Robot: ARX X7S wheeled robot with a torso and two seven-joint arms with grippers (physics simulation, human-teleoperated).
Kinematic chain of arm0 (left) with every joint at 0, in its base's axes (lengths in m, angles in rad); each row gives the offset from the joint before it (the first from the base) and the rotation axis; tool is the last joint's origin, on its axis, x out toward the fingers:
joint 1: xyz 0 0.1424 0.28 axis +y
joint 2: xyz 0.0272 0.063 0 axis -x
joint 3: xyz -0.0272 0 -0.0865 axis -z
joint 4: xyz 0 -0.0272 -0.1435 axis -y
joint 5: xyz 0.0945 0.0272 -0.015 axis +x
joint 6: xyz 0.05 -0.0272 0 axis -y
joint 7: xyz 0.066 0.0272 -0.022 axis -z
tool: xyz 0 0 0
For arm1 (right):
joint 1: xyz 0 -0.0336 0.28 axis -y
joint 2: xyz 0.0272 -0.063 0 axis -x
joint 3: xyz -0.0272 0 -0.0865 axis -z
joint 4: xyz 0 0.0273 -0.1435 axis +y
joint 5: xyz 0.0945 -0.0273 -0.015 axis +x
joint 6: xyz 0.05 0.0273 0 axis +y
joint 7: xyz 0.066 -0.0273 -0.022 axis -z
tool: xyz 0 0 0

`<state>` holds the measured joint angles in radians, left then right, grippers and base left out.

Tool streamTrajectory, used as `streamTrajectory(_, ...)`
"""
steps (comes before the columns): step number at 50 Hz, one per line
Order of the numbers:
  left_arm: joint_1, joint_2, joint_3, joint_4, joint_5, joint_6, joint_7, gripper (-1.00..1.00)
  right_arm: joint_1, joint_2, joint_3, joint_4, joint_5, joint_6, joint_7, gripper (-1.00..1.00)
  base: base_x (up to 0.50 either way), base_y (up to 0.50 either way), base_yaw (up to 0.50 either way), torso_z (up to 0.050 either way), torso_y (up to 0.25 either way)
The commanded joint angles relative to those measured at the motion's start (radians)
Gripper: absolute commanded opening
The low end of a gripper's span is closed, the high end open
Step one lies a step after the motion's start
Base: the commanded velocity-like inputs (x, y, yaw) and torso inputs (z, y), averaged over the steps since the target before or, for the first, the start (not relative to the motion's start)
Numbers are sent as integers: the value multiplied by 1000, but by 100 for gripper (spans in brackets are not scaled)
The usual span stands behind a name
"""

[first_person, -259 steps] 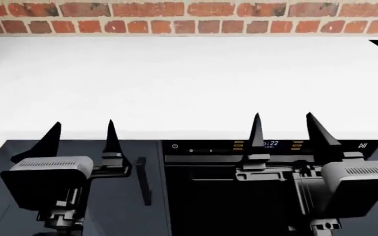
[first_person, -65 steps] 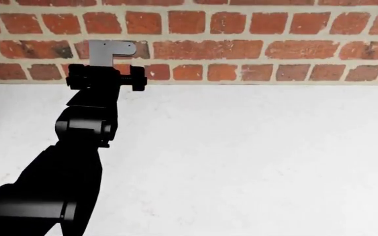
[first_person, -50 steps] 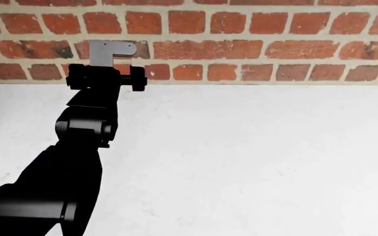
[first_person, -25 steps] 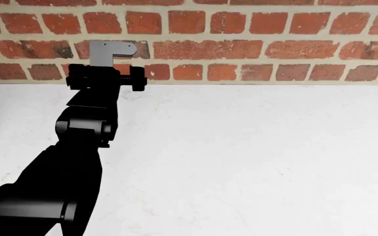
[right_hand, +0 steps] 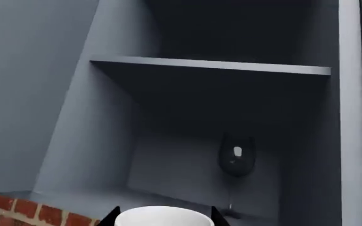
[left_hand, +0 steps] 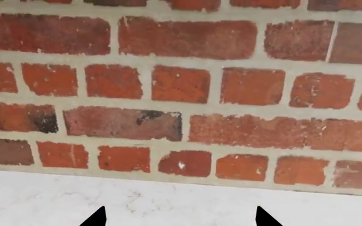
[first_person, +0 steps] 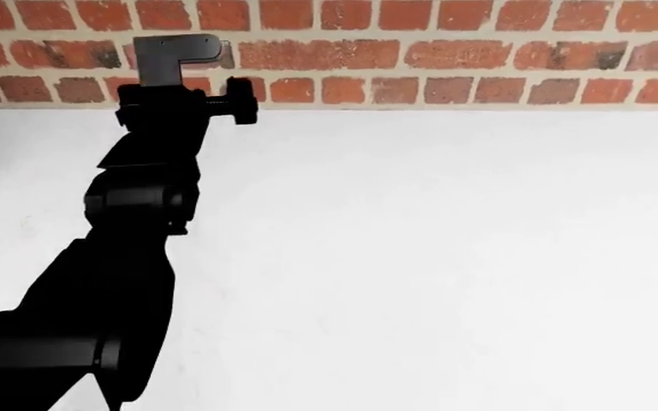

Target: Pick the mug from the cabinet, place it under the coffee machine dispenser, and press the start button.

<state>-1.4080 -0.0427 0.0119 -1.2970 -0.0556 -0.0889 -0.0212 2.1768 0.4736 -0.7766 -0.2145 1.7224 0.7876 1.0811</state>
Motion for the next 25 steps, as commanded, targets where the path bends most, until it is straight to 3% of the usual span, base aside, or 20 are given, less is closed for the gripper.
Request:
streamTrajectory(1,33,4,-39,202,-38,-96,57,100,-77,23,4,-95,-17,1,-8,-100,-497,-417,0,0,0)
streamTrajectory(12,345,-23,-77,1042,-136,-520,5,100,-221,57,1,-191,-46,-49,-17,-100,-497,-394,0,0,0)
streamTrajectory(17,540,-43,-105,1472,-222,-718,-8,100,-332,101,12,-276,-70,-97,-22,-100,-500,-42,0,0,0)
streamTrajectory(25,758,-90,-92,1878,-271,-812,-10,100,-591,211,10,-462,-209,-192,-48,-100,-500,-33,0,0,0)
